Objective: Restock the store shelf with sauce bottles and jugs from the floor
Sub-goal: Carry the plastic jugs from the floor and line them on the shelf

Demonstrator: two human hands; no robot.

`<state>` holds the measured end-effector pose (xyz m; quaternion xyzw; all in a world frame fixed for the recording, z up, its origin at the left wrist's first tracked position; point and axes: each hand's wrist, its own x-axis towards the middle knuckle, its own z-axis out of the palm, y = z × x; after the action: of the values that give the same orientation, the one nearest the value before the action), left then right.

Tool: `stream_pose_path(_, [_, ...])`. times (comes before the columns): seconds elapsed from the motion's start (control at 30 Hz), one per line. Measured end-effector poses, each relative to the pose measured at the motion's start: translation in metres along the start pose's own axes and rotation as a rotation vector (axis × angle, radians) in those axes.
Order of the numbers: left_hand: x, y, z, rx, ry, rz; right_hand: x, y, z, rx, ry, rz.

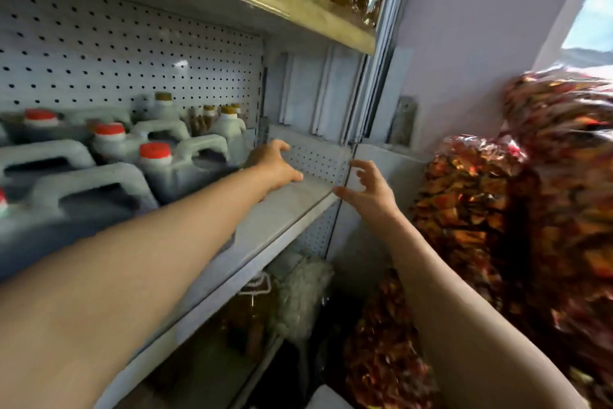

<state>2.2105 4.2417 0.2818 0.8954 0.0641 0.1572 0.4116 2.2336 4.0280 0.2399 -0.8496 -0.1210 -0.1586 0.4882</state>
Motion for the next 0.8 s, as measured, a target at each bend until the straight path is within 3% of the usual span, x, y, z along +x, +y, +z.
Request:
stream_pose_path(0.27, [-0.149, 0.015, -0.002, 0.160, -0.188, 0.144, -0.177, -0.042, -0.083, -0.284, 0.106, 0.131])
stream_pose_path(0.57, [-0.293, 0.073, 0.025, 0.040, -0.325, 0.234, -0.328, -0.056, -0.190, -0.400, 0.177, 0.223])
stream_pose_path(0.8, [-0.446, 0.154, 0.094, -0.042, -0.422, 0.298, -0.486, -0.040, -0.332, -0.500, 0.274, 0.308])
